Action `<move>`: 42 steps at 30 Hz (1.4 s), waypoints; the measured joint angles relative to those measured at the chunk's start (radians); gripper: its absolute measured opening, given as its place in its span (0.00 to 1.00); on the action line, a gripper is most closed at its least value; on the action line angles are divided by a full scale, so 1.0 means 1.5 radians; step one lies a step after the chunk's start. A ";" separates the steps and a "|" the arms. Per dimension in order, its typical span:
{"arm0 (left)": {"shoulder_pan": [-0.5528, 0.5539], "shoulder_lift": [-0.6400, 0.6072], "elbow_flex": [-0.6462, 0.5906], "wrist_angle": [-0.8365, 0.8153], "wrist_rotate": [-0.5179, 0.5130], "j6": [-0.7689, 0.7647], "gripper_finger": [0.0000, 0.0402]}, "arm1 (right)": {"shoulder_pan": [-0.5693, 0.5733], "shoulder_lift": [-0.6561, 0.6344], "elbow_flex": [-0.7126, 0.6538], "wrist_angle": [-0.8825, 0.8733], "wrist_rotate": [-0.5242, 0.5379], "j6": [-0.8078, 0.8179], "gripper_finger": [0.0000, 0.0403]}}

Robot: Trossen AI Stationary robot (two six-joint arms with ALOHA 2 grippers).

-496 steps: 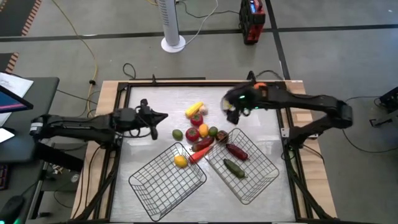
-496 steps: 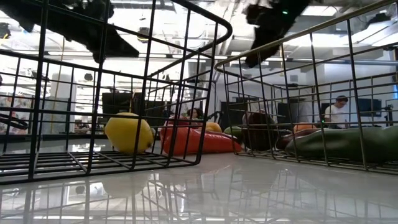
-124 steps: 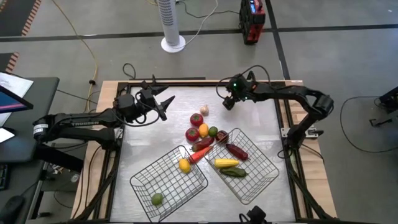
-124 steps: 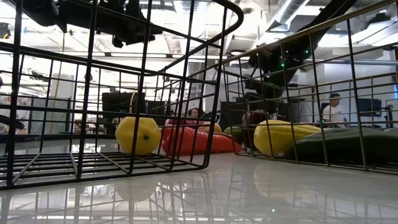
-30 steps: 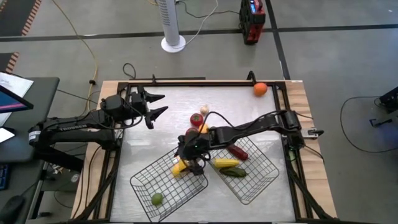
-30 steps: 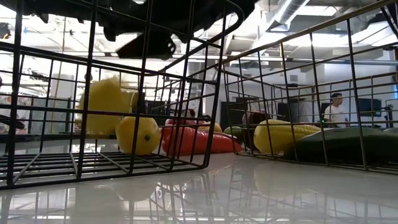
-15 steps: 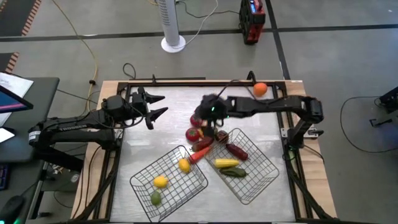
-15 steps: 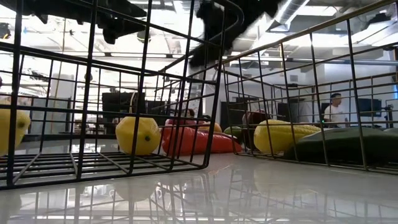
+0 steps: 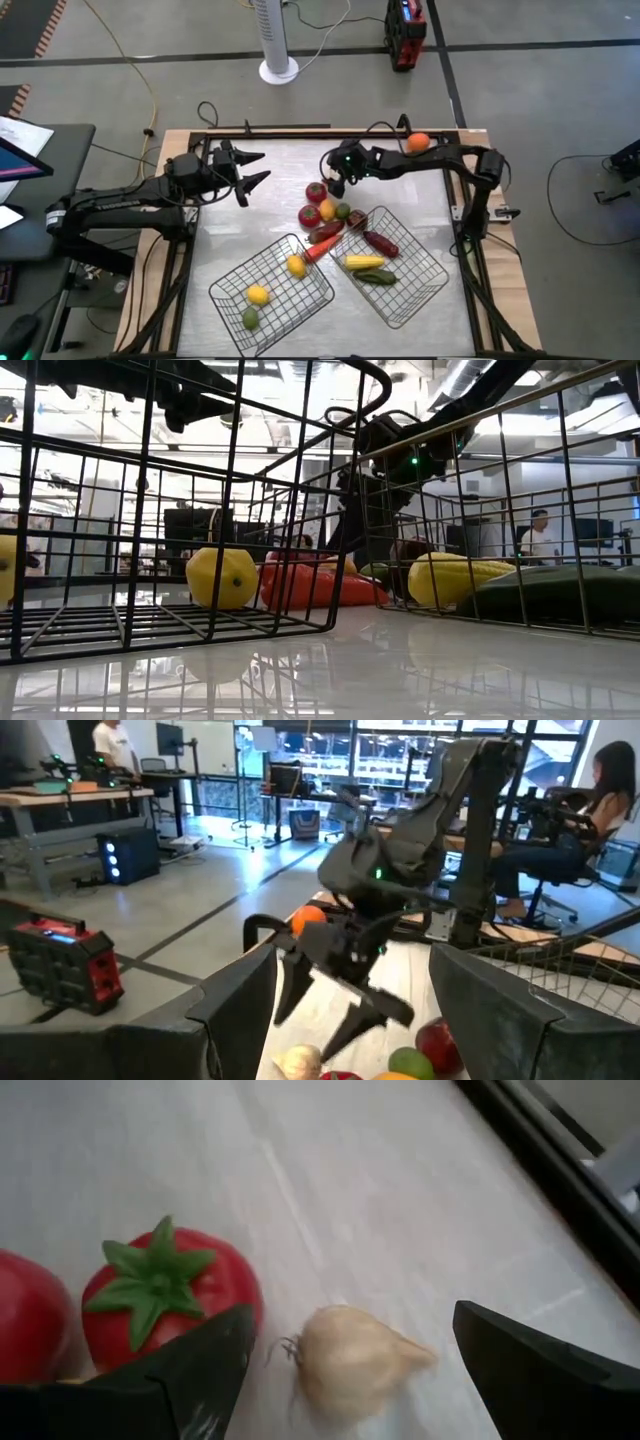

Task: Sort produce into baskets
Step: Put the white garlic into the gold wire basket

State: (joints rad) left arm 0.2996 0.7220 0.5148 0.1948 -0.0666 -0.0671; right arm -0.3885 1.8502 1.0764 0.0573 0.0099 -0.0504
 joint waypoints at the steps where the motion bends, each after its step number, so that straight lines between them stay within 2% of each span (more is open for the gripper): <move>1: 0.000 0.001 0.000 -0.001 0.000 0.002 0.63 | 0.000 0.008 0.000 -0.001 -0.001 -0.008 0.92; 19: -0.001 0.007 0.000 -0.001 -0.001 0.014 0.63 | -0.001 0.058 -0.001 0.021 -0.010 -0.060 0.90; 22: -0.001 0.007 0.000 -0.001 -0.001 0.013 0.63 | 0.000 0.058 0.000 0.024 -0.010 -0.061 0.85; 34: -0.001 0.007 0.000 -0.002 -0.001 0.013 0.63 | 0.010 0.050 0.001 0.000 -0.008 -0.055 0.54; 38: -0.001 0.007 0.000 -0.002 -0.001 0.013 0.63 | 0.032 0.015 0.021 -0.091 -0.008 -0.054 0.50; 42: -0.001 0.007 0.000 -0.003 -0.001 0.013 0.63 | 0.063 -0.055 0.043 -0.158 -0.007 -0.052 0.52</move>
State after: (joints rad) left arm 0.2981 0.7330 0.5144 0.1903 -0.0677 -0.0470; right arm -0.2936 1.7675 1.1414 -0.1792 -0.0004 -0.1279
